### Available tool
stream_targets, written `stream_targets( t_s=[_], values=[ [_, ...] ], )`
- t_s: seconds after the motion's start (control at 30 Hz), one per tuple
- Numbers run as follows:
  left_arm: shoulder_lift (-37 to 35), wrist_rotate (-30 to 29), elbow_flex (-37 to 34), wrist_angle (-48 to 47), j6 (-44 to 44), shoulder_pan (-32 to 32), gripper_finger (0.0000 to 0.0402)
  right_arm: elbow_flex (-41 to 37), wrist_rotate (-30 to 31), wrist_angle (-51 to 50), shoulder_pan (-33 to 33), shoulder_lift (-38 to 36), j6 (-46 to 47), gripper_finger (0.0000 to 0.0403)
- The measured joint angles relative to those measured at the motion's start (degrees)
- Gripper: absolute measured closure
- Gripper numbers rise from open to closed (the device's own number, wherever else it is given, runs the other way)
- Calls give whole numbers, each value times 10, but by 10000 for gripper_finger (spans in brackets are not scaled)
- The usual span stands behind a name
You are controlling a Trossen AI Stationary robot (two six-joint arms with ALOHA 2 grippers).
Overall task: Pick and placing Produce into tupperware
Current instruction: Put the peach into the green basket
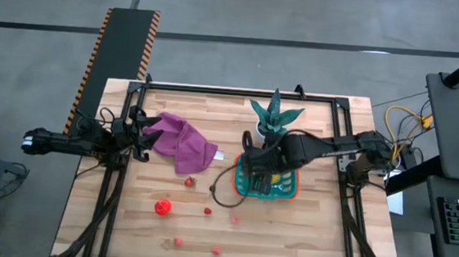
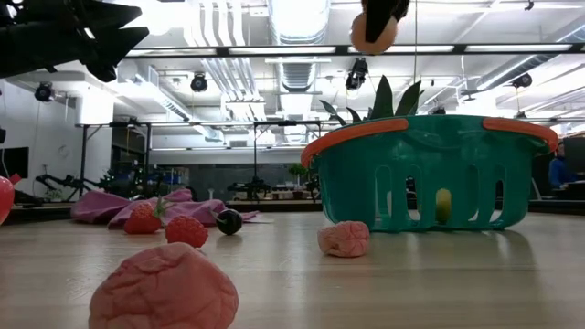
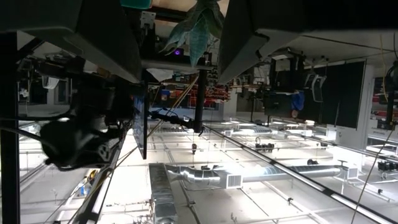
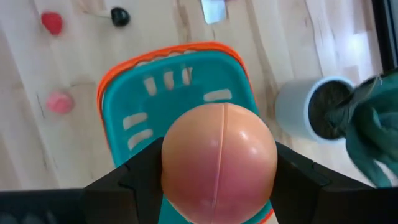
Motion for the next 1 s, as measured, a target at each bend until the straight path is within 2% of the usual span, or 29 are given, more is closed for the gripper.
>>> stream_targets(
  t_s=[0.37, 0.6, 1.0],
  values=[
    [0, 0, 0, -1, 0, 0, 203, -40, -47, 101, -54, 0, -73, 189],
    [0, 0, 0, -1, 0, 0, 203, -78, -58, 116, -66, 0, -73, 189],
    [1, 0, -1, -2, 0, 0, 203, -175, -78, 200, -66, 0, -68, 189]
  ],
)
